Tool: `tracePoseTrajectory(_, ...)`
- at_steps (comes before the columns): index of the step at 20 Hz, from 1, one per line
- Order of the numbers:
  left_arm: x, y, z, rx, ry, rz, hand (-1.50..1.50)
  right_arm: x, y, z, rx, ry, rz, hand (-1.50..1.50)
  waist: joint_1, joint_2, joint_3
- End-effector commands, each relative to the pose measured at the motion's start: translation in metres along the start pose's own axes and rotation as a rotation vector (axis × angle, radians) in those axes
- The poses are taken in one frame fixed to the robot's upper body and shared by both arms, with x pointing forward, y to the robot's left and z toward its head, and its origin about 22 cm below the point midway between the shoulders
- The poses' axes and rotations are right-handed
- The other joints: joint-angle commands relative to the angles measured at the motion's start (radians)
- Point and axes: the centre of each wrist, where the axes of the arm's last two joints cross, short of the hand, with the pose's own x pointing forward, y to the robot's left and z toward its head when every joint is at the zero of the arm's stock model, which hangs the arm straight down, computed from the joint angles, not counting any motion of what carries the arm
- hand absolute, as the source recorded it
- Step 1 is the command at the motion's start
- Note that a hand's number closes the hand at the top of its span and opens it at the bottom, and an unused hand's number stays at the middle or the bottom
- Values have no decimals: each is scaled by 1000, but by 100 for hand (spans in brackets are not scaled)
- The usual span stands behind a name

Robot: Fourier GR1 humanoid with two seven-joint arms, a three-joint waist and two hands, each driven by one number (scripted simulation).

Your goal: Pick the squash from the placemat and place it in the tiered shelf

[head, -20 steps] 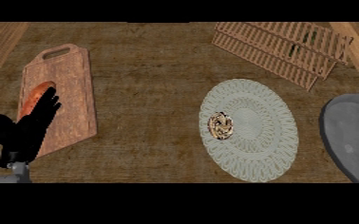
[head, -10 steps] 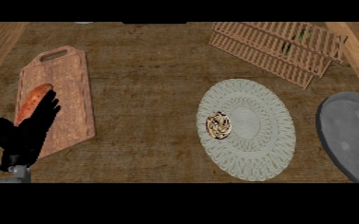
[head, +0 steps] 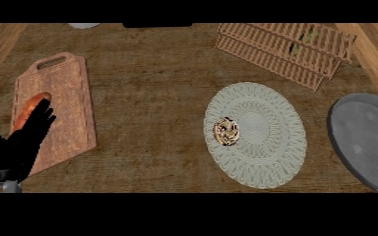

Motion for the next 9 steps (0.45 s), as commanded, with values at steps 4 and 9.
tracePoseTrajectory(4,-7,2,7,22,9,-6,0,-14,-107,31,-14,50,112,-150,-21,-3,1)
tracePoseTrajectory(9,-17,-5,16,59,23,22,0,-37,-181,47,-12,-1,83,-150,-52,-11,3)
